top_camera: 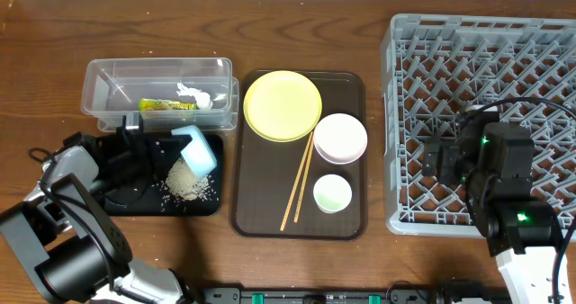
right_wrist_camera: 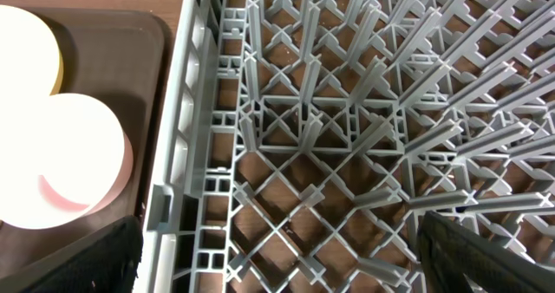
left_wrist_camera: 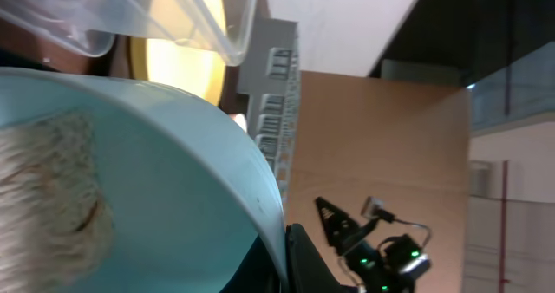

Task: Sort waste into correct bins and load items into the dishwasher rack
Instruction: 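Tip the blue bowl over the black tray to pour out the rice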

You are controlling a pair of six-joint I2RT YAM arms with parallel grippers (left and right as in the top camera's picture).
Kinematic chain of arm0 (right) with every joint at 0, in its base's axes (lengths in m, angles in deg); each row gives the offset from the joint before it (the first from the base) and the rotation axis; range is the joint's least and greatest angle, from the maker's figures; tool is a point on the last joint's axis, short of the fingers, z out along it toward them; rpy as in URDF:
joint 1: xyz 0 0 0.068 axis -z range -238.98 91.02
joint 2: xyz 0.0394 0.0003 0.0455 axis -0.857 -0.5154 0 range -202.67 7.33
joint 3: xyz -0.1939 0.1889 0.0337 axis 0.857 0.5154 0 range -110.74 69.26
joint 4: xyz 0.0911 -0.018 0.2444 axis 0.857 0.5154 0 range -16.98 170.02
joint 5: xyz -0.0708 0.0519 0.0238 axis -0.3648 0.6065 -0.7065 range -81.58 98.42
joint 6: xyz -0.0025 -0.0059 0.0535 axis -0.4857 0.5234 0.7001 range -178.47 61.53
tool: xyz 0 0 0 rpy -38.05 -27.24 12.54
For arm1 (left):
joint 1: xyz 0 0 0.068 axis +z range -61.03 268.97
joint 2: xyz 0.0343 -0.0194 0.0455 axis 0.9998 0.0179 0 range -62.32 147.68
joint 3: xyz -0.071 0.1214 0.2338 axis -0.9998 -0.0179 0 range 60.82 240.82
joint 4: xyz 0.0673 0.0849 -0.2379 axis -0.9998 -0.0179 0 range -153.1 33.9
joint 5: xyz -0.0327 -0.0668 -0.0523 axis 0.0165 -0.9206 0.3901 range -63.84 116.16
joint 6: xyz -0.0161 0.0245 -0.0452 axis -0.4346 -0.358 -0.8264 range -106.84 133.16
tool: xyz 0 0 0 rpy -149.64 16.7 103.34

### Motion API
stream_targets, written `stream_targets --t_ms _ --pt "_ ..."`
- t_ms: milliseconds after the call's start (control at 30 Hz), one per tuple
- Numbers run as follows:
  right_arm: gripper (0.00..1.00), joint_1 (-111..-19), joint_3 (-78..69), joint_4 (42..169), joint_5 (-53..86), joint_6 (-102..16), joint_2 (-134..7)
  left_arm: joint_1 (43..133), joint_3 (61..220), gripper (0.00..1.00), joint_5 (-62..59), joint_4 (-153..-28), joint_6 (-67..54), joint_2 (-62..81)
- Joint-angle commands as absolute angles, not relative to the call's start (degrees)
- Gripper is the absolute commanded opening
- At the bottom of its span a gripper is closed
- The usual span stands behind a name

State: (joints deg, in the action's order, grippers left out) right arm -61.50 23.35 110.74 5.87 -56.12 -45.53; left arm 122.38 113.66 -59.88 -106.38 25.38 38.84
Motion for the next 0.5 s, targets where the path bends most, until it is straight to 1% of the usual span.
stream_targets --t_ms 0,333,467 --pt "0.99 -60.8 22.2 110.8 5.9 -55.8 -45.4 122.8 113.5 0.06 -64.0 -106.8 23.1 39.1" --pt "0.99 -60.8 22.2 111.2 5.9 -55.8 -45.4 122.8 113.5 0.06 -64.0 -107.3 9.9 39.1" --pt "0.99 -60.8 22.2 111.2 5.9 -55.8 -45.4 122.9 113.5 0.06 -64.0 -107.3 7.1 39.1"
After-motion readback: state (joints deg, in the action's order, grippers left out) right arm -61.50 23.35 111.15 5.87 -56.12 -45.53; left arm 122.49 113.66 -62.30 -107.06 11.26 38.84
